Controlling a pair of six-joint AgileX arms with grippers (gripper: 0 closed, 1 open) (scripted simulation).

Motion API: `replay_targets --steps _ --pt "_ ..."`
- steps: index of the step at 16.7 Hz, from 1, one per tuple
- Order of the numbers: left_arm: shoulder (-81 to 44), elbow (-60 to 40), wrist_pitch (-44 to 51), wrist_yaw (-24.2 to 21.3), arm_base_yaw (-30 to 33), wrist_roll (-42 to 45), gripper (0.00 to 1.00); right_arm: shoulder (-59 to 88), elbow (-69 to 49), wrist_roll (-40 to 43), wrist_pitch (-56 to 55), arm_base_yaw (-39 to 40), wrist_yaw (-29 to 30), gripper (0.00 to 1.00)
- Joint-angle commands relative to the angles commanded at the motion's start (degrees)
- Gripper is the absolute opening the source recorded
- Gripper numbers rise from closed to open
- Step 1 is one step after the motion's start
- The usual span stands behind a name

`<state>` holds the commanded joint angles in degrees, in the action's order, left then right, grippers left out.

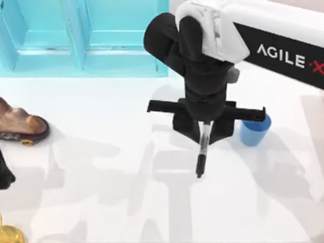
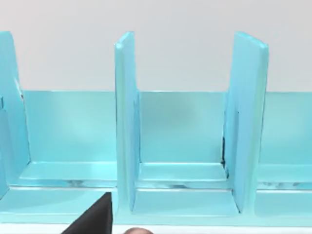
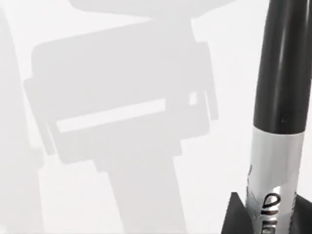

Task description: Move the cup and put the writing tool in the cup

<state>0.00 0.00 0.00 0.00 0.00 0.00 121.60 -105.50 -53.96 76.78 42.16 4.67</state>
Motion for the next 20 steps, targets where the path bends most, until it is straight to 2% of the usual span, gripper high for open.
replay_targets --steps 5,10,14,20 --pt "0.0 0.0 0.0 0.0 0.0 0.0 1.00 0.1 0.3 0.4 -0.7 -0.2 0.4 0.00" --pt "0.0 0.0 0.0 0.0 0.0 0.0 1.00 -1.1 8.6 7.2 -12.4 0.9 8.6 0.00" --pt "0.0 0.0 0.0 0.0 0.0 0.0 1.00 -4.0 20.0 16.7 -32.6 2.3 19.8 0.00" --pt "0.0 0.0 0.0 0.0 0.0 0.0 1.00 -11.8 39.1 32.7 -73.9 5.1 38.4 0.00"
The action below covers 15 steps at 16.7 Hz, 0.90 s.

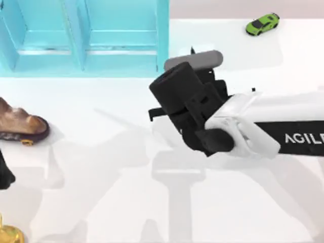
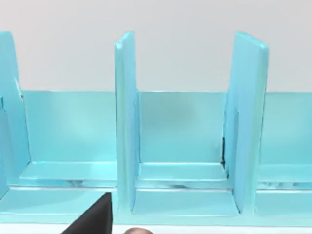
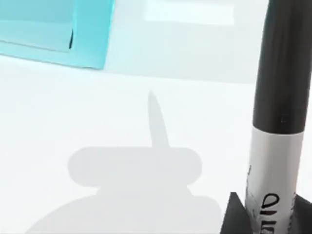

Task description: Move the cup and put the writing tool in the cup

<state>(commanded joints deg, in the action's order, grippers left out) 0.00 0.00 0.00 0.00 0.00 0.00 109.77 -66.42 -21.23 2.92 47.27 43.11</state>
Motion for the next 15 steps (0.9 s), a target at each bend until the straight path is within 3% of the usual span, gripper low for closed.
replay_targets --steps 7,15 --pt "0.0 0.0 0.0 0.0 0.0 0.0 1.00 -11.5 19.7 16.2 -43.0 3.0 17.0 0.00" --pt "0.0 0.0 0.0 0.0 0.0 0.0 1.00 -19.3 32.7 26.6 -65.7 4.7 25.6 0.00"
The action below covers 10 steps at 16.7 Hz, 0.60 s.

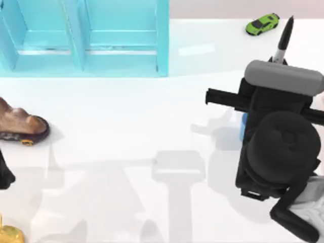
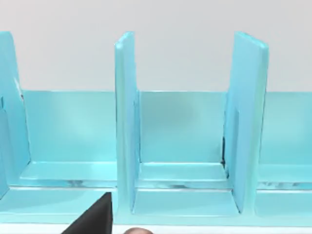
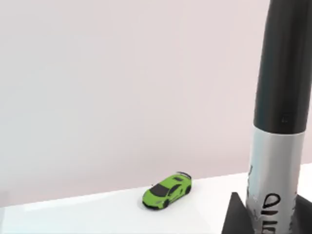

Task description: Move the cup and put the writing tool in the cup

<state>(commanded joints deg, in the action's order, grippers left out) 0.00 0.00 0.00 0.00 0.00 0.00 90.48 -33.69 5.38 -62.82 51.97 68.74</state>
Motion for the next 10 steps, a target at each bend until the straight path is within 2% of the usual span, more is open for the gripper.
replay_targets --steps 7,10 --pt "0.0 0.0 0.0 0.0 0.0 0.0 1.00 -0.3 0.8 0.6 -1.5 -0.2 0.4 0.00" --pt "0.0 0.0 0.0 0.0 0.0 0.0 1.00 1.5 0.2 0.2 -2.2 -2.2 -1.6 0.00"
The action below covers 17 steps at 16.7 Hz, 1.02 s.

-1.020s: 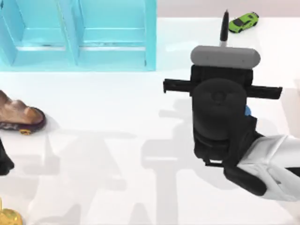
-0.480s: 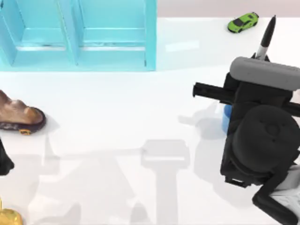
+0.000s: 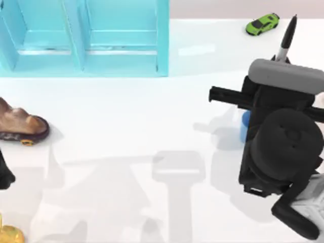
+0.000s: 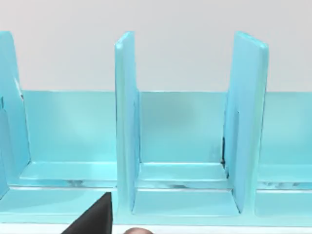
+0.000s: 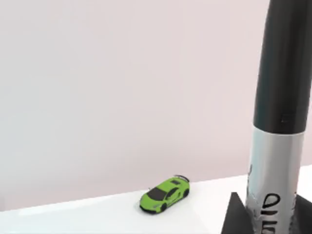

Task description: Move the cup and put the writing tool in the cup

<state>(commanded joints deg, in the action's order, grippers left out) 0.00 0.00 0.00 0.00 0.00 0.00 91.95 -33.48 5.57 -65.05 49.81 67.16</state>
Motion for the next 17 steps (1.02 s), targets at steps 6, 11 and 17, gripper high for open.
replay_targets --steps 6,11,17 --pt "0.0 0.0 0.0 0.0 0.0 0.0 1.00 4.7 -1.6 -1.3 -2.0 -5.2 -5.3 0.00" --pt "0.0 0.0 0.0 0.0 0.0 0.0 1.00 4.8 -1.7 -1.4 -2.1 -5.4 -5.4 0.08" --pt "0.0 0.0 0.0 0.0 0.0 0.0 1.00 4.8 -1.7 -1.4 -2.1 -5.4 -5.4 0.53"
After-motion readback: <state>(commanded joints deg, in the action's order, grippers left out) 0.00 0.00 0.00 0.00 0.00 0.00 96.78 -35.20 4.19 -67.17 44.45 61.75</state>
